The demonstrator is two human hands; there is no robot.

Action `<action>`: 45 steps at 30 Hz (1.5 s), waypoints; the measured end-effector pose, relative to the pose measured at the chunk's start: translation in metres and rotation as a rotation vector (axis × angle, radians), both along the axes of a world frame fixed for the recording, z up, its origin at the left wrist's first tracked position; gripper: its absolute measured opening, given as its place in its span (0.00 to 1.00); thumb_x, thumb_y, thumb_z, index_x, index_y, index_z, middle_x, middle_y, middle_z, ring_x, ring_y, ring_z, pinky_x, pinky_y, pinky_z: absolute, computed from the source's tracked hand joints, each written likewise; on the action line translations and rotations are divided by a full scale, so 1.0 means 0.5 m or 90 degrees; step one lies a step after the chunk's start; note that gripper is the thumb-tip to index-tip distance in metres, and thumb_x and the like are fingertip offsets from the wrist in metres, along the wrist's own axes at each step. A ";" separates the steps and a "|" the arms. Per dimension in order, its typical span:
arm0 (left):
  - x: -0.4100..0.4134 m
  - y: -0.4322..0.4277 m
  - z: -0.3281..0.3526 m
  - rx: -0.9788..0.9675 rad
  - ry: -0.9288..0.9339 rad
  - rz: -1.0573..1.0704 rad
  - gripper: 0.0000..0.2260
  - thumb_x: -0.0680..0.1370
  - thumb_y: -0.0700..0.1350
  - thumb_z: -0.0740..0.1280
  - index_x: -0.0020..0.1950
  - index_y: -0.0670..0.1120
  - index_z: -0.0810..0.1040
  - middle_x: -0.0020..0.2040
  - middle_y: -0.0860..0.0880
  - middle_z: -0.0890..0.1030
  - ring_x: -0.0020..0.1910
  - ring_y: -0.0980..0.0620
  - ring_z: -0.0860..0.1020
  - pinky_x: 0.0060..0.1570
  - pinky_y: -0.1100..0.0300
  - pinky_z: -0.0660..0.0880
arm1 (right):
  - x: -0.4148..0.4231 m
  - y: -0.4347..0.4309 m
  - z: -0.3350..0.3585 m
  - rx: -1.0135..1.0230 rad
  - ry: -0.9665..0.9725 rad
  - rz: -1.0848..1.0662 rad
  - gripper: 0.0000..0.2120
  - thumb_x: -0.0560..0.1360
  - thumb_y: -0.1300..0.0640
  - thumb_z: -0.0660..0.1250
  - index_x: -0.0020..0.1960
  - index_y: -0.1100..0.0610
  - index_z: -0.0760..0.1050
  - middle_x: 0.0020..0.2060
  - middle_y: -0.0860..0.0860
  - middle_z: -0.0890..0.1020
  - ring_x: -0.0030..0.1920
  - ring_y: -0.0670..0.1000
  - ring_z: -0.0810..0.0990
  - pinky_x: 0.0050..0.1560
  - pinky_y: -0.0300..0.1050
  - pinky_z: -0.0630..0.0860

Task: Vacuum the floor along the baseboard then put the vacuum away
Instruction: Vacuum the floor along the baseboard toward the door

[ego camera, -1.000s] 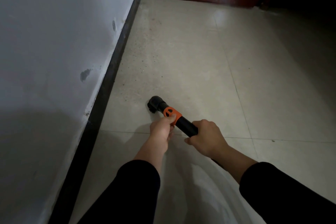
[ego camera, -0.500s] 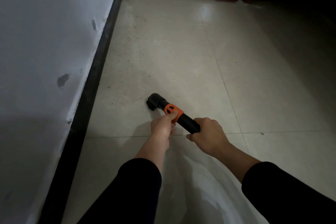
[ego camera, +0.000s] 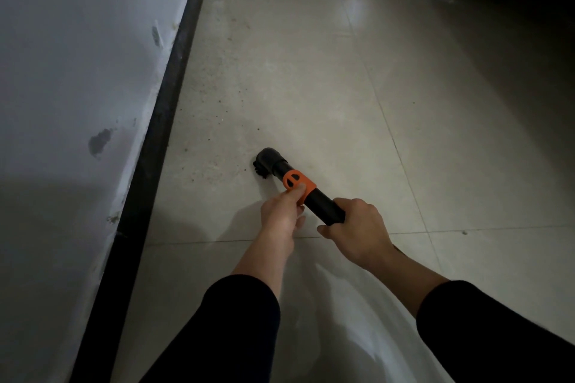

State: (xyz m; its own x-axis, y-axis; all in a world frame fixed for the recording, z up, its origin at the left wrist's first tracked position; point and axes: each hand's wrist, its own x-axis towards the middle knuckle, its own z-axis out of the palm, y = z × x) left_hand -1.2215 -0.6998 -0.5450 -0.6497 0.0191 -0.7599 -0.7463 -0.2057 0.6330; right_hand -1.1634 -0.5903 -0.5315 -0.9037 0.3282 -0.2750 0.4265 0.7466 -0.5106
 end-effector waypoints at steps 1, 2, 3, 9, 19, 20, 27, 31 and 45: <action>-0.004 -0.003 -0.001 0.001 0.001 0.000 0.13 0.76 0.48 0.72 0.56 0.44 0.78 0.53 0.45 0.82 0.52 0.52 0.80 0.43 0.60 0.77 | -0.005 -0.002 0.000 -0.006 -0.001 -0.001 0.11 0.70 0.53 0.73 0.49 0.55 0.78 0.34 0.50 0.79 0.35 0.50 0.78 0.38 0.42 0.76; -0.008 -0.005 -0.002 0.004 0.001 0.002 0.12 0.76 0.48 0.71 0.56 0.44 0.79 0.53 0.45 0.82 0.51 0.52 0.80 0.43 0.60 0.77 | -0.010 -0.004 0.001 -0.013 -0.002 -0.002 0.10 0.70 0.53 0.73 0.48 0.55 0.78 0.33 0.50 0.78 0.34 0.50 0.78 0.36 0.42 0.75; -0.012 -0.007 -0.001 0.006 0.002 0.003 0.13 0.76 0.48 0.71 0.56 0.44 0.79 0.53 0.45 0.83 0.51 0.52 0.80 0.43 0.60 0.76 | -0.014 -0.006 0.002 -0.021 -0.001 -0.005 0.10 0.69 0.53 0.73 0.47 0.56 0.78 0.33 0.50 0.78 0.33 0.50 0.77 0.34 0.41 0.74; -0.023 -0.019 0.000 0.019 -0.003 -0.012 0.14 0.76 0.49 0.71 0.58 0.44 0.78 0.50 0.46 0.84 0.49 0.53 0.82 0.39 0.62 0.74 | -0.021 -0.015 0.014 -0.074 -0.013 -0.014 0.08 0.68 0.56 0.74 0.43 0.56 0.77 0.29 0.50 0.75 0.28 0.49 0.73 0.30 0.38 0.66; -0.025 -0.060 0.000 0.015 0.004 -0.001 0.13 0.75 0.48 0.72 0.57 0.44 0.79 0.50 0.46 0.84 0.50 0.53 0.82 0.41 0.61 0.74 | -0.029 -0.040 0.024 -0.140 -0.027 -0.006 0.07 0.67 0.58 0.75 0.41 0.58 0.78 0.26 0.49 0.73 0.26 0.48 0.70 0.29 0.39 0.64; -0.024 -0.066 -0.001 0.016 0.003 0.004 0.11 0.75 0.48 0.72 0.55 0.45 0.79 0.50 0.46 0.84 0.50 0.53 0.81 0.43 0.61 0.75 | -0.029 -0.045 0.025 -0.146 -0.027 -0.004 0.07 0.67 0.59 0.75 0.41 0.58 0.78 0.26 0.49 0.72 0.26 0.48 0.70 0.29 0.39 0.64; -0.018 -0.101 -0.004 0.006 0.009 0.033 0.06 0.74 0.47 0.73 0.48 0.48 0.78 0.48 0.46 0.84 0.50 0.51 0.82 0.53 0.56 0.76 | -0.035 -0.078 0.020 -0.161 -0.031 0.019 0.09 0.67 0.58 0.75 0.44 0.60 0.80 0.28 0.51 0.74 0.28 0.49 0.72 0.32 0.40 0.67; -0.017 -0.119 -0.005 -0.008 0.007 0.050 0.06 0.74 0.47 0.73 0.44 0.48 0.77 0.48 0.46 0.84 0.50 0.51 0.81 0.58 0.53 0.76 | -0.037 -0.095 0.017 -0.168 -0.030 0.031 0.09 0.68 0.58 0.75 0.45 0.60 0.80 0.29 0.52 0.75 0.29 0.50 0.73 0.33 0.41 0.68; -0.008 -0.167 -0.014 -0.014 -0.002 0.111 0.14 0.73 0.47 0.74 0.55 0.44 0.79 0.46 0.47 0.84 0.46 0.54 0.81 0.57 0.55 0.76 | -0.039 -0.139 0.001 -0.211 -0.032 0.062 0.08 0.66 0.60 0.75 0.45 0.60 0.80 0.31 0.55 0.78 0.30 0.51 0.74 0.34 0.44 0.70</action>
